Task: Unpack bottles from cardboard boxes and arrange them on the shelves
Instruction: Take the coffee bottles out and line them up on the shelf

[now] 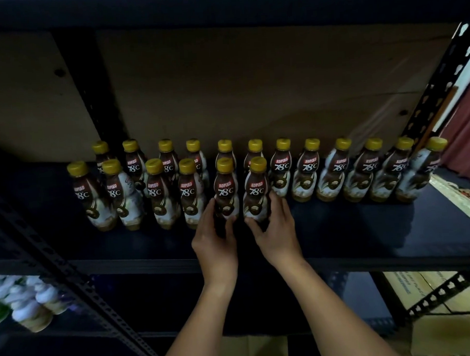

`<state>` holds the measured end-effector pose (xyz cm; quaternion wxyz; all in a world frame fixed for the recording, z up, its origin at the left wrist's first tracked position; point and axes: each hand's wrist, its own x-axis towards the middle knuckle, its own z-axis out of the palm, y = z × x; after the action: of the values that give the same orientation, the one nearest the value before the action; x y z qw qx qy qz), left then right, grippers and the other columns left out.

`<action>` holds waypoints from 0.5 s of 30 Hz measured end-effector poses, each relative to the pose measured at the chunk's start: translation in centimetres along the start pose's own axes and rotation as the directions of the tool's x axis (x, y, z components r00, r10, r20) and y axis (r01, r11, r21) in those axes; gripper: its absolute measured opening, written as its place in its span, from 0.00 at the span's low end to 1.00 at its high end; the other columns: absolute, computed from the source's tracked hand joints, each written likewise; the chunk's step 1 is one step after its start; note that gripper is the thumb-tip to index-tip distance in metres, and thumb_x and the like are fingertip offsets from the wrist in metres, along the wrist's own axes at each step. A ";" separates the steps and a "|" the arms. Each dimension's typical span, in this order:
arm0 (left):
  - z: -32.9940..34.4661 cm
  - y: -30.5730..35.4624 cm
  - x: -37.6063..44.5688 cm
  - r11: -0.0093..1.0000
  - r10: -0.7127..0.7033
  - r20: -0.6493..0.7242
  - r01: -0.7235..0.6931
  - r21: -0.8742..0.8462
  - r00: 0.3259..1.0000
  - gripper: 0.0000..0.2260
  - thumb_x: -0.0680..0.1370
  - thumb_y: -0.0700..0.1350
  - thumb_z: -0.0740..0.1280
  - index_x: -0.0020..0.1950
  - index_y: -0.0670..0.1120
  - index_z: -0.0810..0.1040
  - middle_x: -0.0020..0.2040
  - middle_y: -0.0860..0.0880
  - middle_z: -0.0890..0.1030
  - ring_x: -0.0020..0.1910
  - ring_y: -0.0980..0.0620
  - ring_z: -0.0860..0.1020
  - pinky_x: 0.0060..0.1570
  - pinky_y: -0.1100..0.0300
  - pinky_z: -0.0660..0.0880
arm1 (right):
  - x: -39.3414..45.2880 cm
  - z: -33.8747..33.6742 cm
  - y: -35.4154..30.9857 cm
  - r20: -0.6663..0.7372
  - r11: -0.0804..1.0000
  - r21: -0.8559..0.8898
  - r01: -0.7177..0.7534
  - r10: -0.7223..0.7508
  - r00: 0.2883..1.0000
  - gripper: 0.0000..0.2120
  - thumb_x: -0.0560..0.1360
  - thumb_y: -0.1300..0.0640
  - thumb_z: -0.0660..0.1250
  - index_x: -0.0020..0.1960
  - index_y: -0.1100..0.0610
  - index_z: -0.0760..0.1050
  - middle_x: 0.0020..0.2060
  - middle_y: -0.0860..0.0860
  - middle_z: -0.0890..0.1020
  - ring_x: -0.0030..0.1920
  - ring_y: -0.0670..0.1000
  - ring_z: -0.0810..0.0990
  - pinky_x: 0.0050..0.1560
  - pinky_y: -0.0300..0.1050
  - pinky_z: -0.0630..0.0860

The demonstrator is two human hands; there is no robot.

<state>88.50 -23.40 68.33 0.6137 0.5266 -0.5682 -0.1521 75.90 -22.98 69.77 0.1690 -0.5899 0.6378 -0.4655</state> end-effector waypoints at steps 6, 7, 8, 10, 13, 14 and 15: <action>-0.1 -0.1 0.0 1.000 0.011 0.002 -0.011 0.004 1.000 0.23 0.77 0.40 0.76 0.71 0.44 0.77 0.66 0.51 0.81 0.68 0.59 0.77 0.69 0.60 0.73 | 0.0 0.1 0.0 -0.020 1.000 -0.019 0.004 -0.005 1.000 0.38 0.76 0.56 0.74 0.79 0.55 0.59 0.77 0.52 0.64 0.76 0.50 0.63 0.72 0.40 0.61; -0.1 0.0 0.0 1.000 0.005 0.005 -0.005 0.001 1.000 0.23 0.77 0.40 0.76 0.71 0.44 0.77 0.66 0.51 0.81 0.68 0.59 0.76 0.69 0.60 0.73 | 0.0 0.1 0.0 -0.020 1.000 -0.018 0.003 -0.003 1.000 0.38 0.76 0.56 0.74 0.79 0.55 0.59 0.77 0.52 0.64 0.76 0.50 0.63 0.72 0.40 0.61; -0.1 0.0 0.0 1.000 0.000 0.007 0.000 -0.003 1.000 0.23 0.77 0.40 0.76 0.71 0.44 0.77 0.67 0.51 0.81 0.68 0.60 0.76 0.70 0.60 0.72 | -0.1 0.1 -0.1 -0.019 1.000 -0.017 0.002 -0.002 1.000 0.38 0.76 0.56 0.74 0.79 0.55 0.59 0.77 0.52 0.64 0.76 0.49 0.63 0.73 0.40 0.61; -0.2 0.2 -0.1 1.000 -0.007 0.010 0.007 -0.010 1.000 0.23 0.77 0.40 0.75 0.71 0.45 0.77 0.67 0.52 0.80 0.68 0.60 0.76 0.70 0.60 0.72 | 0.0 0.1 -0.1 -0.016 1.000 -0.016 0.000 0.000 1.000 0.38 0.75 0.56 0.74 0.79 0.54 0.60 0.77 0.51 0.64 0.76 0.49 0.63 0.73 0.41 0.62; -0.3 0.5 -0.1 1.000 -0.009 0.011 0.009 -0.028 1.000 0.22 0.77 0.40 0.75 0.71 0.45 0.77 0.66 0.52 0.81 0.68 0.60 0.76 0.69 0.56 0.73 | -0.1 0.0 -0.2 -0.026 1.000 -0.001 0.002 -0.002 1.000 0.37 0.75 0.56 0.75 0.79 0.55 0.60 0.76 0.52 0.65 0.76 0.50 0.64 0.74 0.44 0.64; -0.3 0.5 -0.1 0.999 -0.012 0.010 0.013 -0.033 1.000 0.22 0.77 0.40 0.75 0.71 0.45 0.78 0.66 0.52 0.81 0.68 0.60 0.76 0.69 0.55 0.74 | 0.0 -0.1 -0.2 -0.035 1.000 0.005 0.009 -0.008 0.999 0.38 0.75 0.56 0.75 0.79 0.55 0.61 0.76 0.52 0.65 0.76 0.50 0.65 0.75 0.47 0.65; -0.4 0.4 -0.1 0.999 -0.019 0.008 0.020 -0.037 1.000 0.22 0.77 0.41 0.75 0.71 0.45 0.78 0.66 0.52 0.81 0.67 0.60 0.77 0.68 0.54 0.75 | 0.0 -0.1 -0.2 -0.047 1.000 0.010 0.015 -0.014 0.999 0.39 0.74 0.56 0.76 0.79 0.54 0.60 0.76 0.52 0.65 0.76 0.50 0.65 0.75 0.51 0.67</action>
<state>88.60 -22.96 68.67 0.6195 0.5201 -0.5626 -0.1707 75.96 -22.97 69.95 0.1537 -0.5827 0.6348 -0.4836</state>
